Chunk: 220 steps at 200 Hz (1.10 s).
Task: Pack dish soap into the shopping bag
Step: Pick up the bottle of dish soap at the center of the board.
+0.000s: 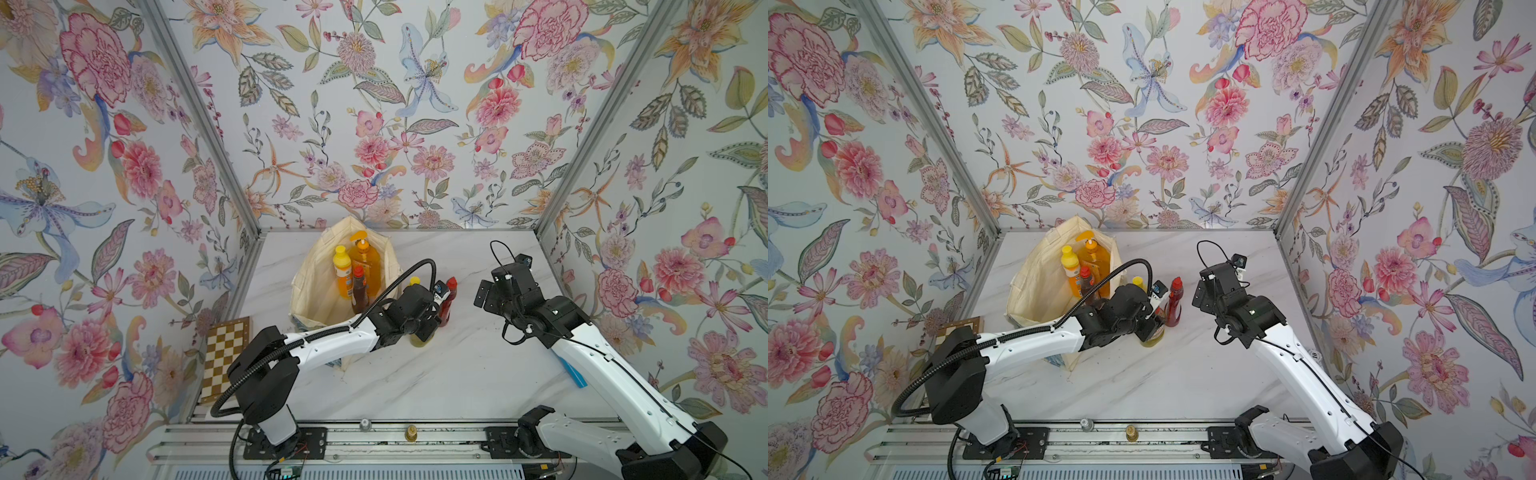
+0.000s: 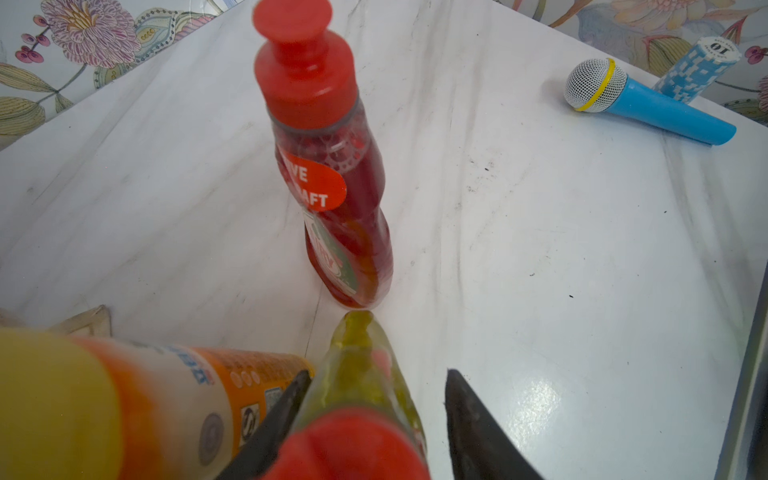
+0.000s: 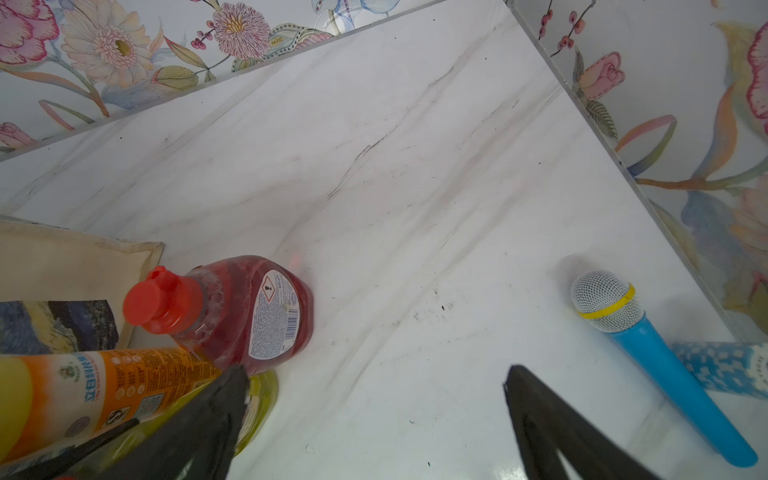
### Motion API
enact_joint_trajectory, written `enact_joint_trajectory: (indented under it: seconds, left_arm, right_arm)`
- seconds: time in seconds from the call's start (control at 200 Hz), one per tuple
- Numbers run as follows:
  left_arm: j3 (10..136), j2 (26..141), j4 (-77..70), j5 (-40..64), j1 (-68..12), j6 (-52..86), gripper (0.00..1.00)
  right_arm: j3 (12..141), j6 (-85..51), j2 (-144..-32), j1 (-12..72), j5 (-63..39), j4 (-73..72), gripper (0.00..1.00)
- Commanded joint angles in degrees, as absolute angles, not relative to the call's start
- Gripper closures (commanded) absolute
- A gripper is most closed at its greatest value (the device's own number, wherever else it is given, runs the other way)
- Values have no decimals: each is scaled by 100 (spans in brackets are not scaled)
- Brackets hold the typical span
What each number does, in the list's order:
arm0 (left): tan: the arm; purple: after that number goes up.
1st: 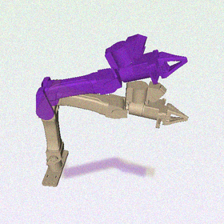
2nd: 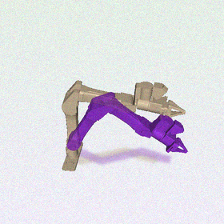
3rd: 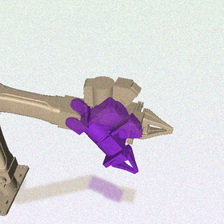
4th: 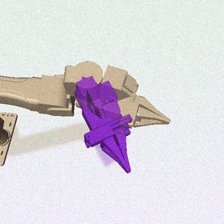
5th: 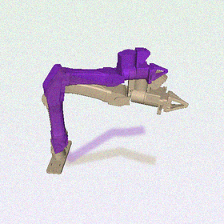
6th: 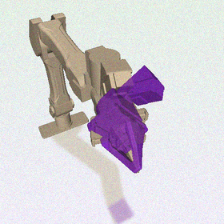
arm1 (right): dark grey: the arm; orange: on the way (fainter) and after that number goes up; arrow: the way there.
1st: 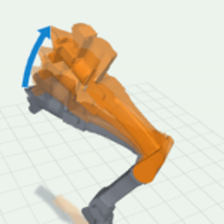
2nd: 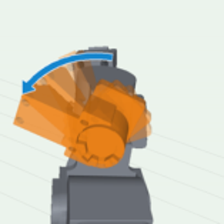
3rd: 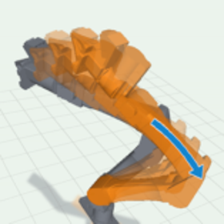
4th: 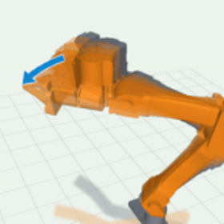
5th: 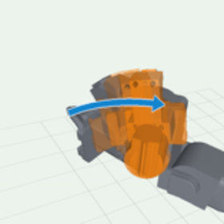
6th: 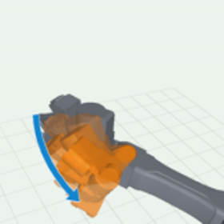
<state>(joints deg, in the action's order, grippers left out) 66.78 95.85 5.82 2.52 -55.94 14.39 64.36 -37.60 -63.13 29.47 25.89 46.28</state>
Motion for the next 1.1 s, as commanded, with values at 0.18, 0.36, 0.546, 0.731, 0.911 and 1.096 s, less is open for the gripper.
enact_joint_trajectory:
  seconds: [0.18, 0.36, 0.546, 0.731, 0.911, 1.096]
  left_arm:
    - [6644, 9782, 439, 217, -5660, 1495, 59]
    - [6636, 9678, 449, 288, -5660, 1451, 78]
    - [6743, 9374, 559, 594, -5686, 1294, 100]
    - [7058, 8645, 825, 985, -5700, 1110, 100]
    - [7511, 7997, 1213, 910, -5708, 957, 100]
    - [8282, 7532, 1784, 364, -5695, 751, 100]
  right_arm:
    - [6381, -3832, -6363, 2909, 2574, 4634, 1]
    - [6407, -3823, -6368, 2909, 2566, 4638, 1]
    - [6459, -3795, -6351, 2909, 2575, 4628, 1]
    - [6469, -3753, -6226, 2911, 2678, 4630, 1]
    - [6442, -3734, -6087, 2909, 2784, 4623, 1]
    - [6403, -3690, -6003, 2914, 2773, 4529, 1]
